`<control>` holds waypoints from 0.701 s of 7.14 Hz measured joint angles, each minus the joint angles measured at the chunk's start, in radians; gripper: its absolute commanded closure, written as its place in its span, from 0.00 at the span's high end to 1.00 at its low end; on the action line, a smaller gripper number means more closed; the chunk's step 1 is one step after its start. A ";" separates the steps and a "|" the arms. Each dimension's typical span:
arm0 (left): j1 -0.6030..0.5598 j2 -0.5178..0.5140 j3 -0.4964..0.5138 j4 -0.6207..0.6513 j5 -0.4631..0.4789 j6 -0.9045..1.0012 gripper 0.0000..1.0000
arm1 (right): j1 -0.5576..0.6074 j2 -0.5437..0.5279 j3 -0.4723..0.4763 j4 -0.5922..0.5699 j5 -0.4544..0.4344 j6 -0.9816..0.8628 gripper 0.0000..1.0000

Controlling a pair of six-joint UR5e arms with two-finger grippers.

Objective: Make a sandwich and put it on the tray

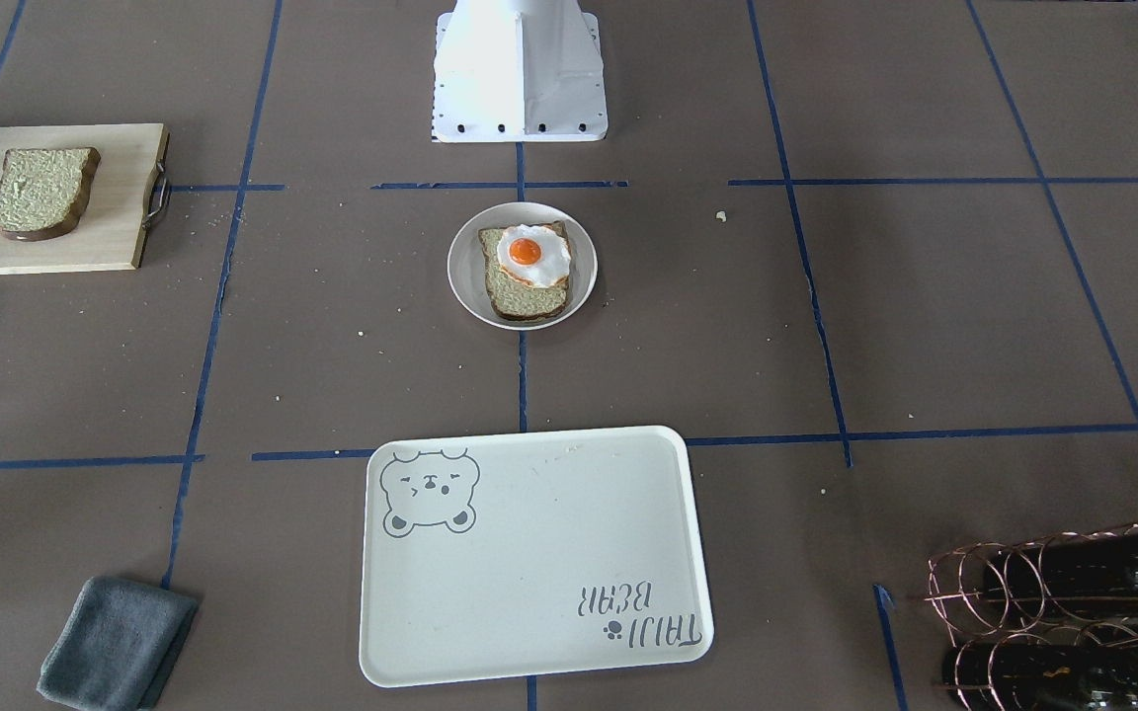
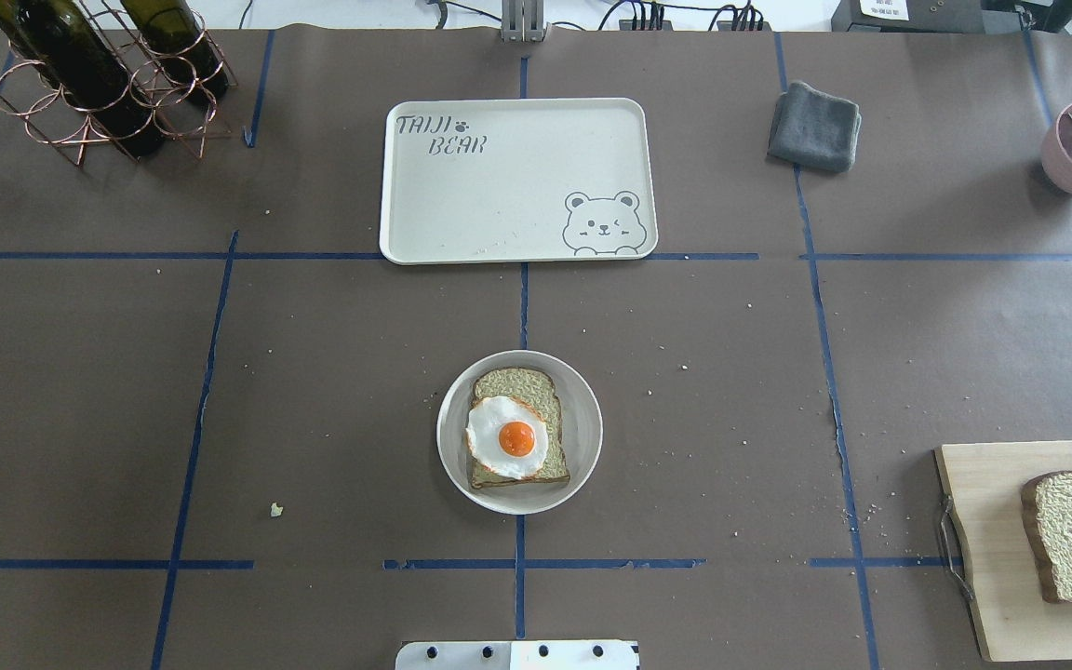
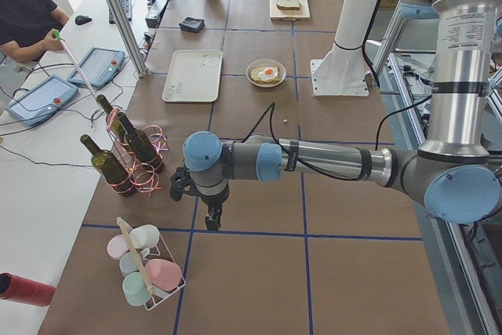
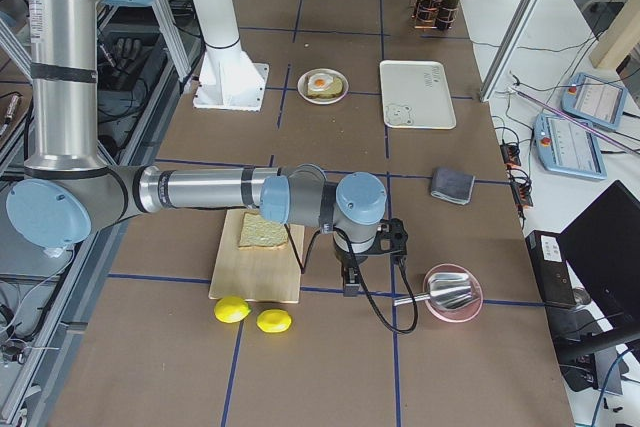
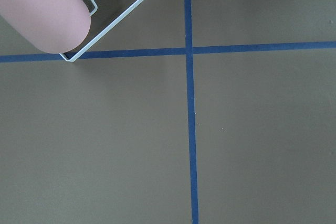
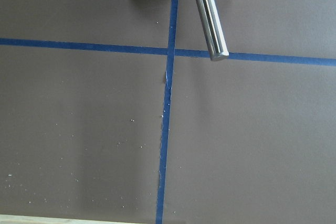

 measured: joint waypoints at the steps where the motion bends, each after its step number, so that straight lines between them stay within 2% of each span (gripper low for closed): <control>1: 0.012 -0.023 -0.003 -0.047 -0.004 -0.002 1.00 | 0.000 0.002 0.008 0.000 0.001 0.001 1.00; 3: 0.051 -0.075 -0.006 -0.146 -0.008 -0.005 1.00 | -0.006 0.018 0.040 -0.001 0.002 0.001 1.00; 5: 0.154 -0.117 -0.017 -0.251 -0.010 -0.006 1.00 | -0.047 0.039 0.074 -0.001 0.016 0.004 1.00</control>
